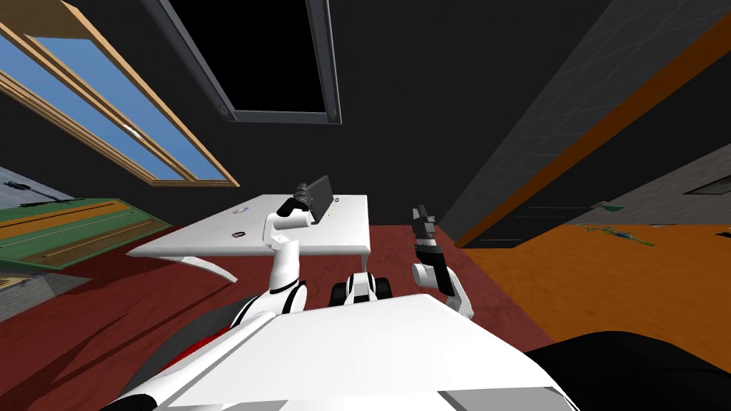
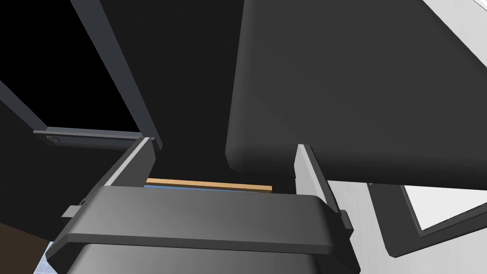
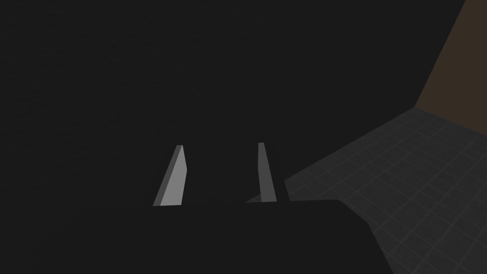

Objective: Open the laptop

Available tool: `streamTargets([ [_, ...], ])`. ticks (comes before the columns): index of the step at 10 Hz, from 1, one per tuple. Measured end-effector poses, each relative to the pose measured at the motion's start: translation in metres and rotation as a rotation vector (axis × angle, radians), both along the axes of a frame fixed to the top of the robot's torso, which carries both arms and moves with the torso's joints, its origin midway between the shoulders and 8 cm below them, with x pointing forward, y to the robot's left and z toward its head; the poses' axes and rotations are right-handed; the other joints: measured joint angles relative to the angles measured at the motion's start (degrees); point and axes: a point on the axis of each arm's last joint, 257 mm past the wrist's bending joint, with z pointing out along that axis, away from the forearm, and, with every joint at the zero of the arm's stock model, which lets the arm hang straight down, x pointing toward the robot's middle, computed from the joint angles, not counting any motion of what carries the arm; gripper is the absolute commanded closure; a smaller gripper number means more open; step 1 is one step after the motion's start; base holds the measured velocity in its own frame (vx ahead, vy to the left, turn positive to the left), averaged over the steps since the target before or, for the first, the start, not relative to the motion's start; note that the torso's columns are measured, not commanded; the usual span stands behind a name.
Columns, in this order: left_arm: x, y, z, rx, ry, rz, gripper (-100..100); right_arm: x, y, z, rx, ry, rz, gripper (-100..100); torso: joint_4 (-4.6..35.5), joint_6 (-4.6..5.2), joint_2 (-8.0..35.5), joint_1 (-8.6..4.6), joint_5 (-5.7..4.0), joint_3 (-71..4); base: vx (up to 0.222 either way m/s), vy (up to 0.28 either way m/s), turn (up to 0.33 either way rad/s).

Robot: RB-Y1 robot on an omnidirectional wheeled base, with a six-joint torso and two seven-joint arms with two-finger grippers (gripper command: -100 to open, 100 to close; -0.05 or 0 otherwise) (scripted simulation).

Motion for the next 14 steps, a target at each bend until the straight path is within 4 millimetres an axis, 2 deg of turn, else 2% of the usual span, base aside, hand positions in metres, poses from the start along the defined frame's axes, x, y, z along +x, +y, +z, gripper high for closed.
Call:
streamTargets([
  [1,0.005,0.001,-0.010,-0.003,0.025,-0.001,-100,0.000,0.000,0.000,0.000,0.000,0.000,0,-0.04,-0.01,-0.10,0.11,0.04,-0.07,-0.051,-0.039,0.044],
  [3,0.021,-0.005,0.011,0.016,-0.018,-0.032,-100,0.000,0.000,0.000,0.000,0.000,0.000,0,0.02,0.00,0.06,-0.04,-0.01,0.03,-0.037,-0.031,0.017],
  [6,0.035,-0.005,-0.016,0.011,0.039,-0.036,-100,0.000,0.000,0.000,0.000,0.000,0.000,0,-0.03,-0.02,-0.08,0.09,0.04,-0.06,-0.012,-0.013,0.016],
  [8,0.047,-0.009,0.004,0.026,-0.007,-0.062,-100,0.000,0.000,0.000,0.000,0.000,0.000,0,0.04,0.01,0.12,-0.11,-0.03,0.07,-0.036,-0.036,0.011],
  [9,0.052,-0.010,0.003,0.028,-0.007,-0.067,-100,0.000,0.000,0.000,0.000,0.000,0.000,0,0.01,0.00,0.04,-0.02,-0.01,0.02,-0.011,-0.011,-0.005],
  [11,0.060,-0.007,-0.019,0.023,0.035,-0.064,-100,0.000,0.000,0.000,0.000,0.000,0.000,0,-0.04,-0.01,-0.09,0.10,0.04,-0.06,-0.019,-0.019,0.025],
  [13,0.074,-0.010,0.007,0.037,-0.011,-0.085,-100,0.000,0.000,0.000,0.000,0.000,0.000,0,0.03,0.02,0.10,-0.12,-0.04,0.05,-0.038,-0.038,0.012],
  [14,0.078,-0.009,0.003,0.036,-0.003,-0.088,-100,0.000,0.000,0.000,0.000,0.000,0.000,0,0.00,0.00,0.02,0.00,0.00,0.02,-0.011,-0.005,-0.005],
])
